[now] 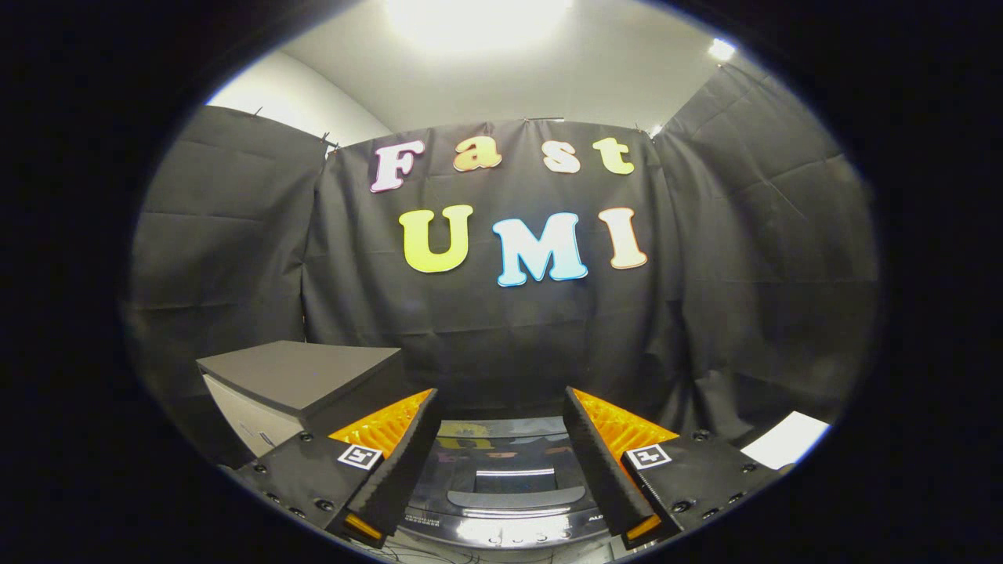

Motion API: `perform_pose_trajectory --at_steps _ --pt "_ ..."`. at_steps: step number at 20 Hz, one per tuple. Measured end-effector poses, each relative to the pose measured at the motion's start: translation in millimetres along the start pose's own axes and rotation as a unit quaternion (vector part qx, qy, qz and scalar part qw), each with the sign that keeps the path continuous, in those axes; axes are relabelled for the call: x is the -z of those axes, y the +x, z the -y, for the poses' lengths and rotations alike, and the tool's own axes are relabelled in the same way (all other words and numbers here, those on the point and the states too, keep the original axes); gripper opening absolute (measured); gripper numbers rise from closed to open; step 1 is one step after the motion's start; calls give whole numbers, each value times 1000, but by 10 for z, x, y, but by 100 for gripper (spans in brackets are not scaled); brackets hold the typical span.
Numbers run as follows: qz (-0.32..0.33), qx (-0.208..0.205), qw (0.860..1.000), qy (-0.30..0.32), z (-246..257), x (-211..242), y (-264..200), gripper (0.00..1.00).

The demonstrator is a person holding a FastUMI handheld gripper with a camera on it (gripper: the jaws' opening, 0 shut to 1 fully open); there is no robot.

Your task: Put the clothes into the washing machine and then close the washing machine lid.

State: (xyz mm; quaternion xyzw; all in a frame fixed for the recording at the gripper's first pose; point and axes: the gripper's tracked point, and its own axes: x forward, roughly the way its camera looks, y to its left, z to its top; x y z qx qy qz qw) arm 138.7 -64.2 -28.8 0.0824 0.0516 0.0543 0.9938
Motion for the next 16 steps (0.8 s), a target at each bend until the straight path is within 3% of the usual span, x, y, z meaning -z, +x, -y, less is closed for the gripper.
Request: perform_pose_trajectory --at_steps 12,16 --pt "2 7 1000 -2 58 174 -1230 96" --pt "1 11 1000 -10 61 227 -1435 96"
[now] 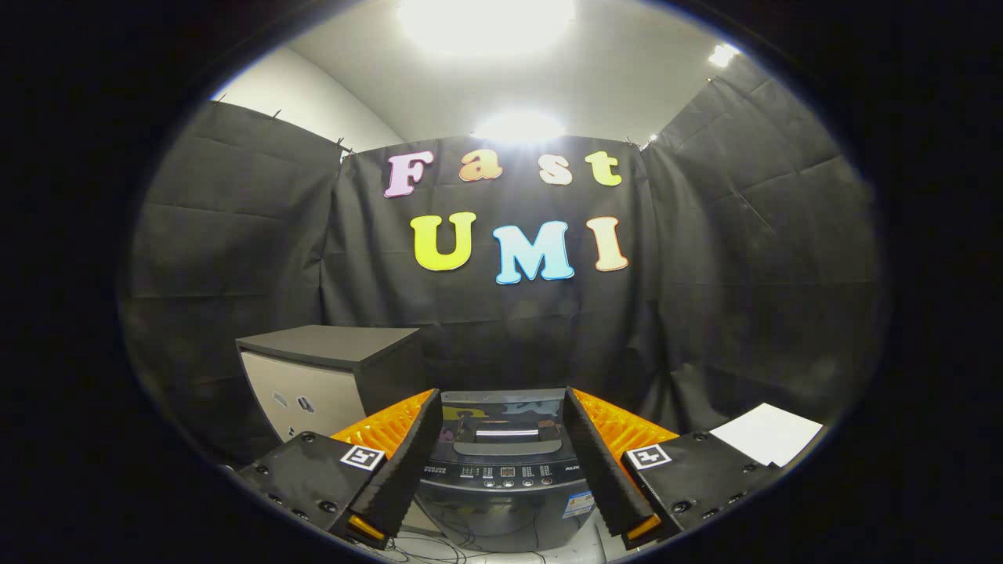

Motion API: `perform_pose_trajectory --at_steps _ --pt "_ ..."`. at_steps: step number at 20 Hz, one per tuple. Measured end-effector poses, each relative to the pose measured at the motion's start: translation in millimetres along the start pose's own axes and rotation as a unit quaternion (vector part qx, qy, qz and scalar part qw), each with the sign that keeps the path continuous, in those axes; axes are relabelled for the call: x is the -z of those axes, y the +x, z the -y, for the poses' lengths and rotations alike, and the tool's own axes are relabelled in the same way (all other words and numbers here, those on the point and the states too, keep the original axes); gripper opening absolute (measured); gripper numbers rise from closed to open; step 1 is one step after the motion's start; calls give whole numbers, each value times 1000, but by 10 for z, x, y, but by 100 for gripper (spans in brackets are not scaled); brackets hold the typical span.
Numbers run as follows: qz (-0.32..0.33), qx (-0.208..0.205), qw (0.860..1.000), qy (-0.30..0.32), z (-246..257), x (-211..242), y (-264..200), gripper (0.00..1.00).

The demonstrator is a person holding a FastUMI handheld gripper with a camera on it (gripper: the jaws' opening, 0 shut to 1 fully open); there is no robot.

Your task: Put the clothes into the washing machine and then close the washing machine lid.

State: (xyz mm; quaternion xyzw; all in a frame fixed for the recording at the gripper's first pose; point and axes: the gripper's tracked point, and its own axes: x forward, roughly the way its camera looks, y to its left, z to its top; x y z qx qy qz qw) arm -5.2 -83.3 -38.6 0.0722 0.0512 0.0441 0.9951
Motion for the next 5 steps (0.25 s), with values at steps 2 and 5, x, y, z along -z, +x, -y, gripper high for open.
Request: perform_pose_trajectory --at_steps 2,5 --pt "-1 1 1000 -8 -11 4 -36 96" --pt "1 3 1000 -6 -1 -27 -58 96"
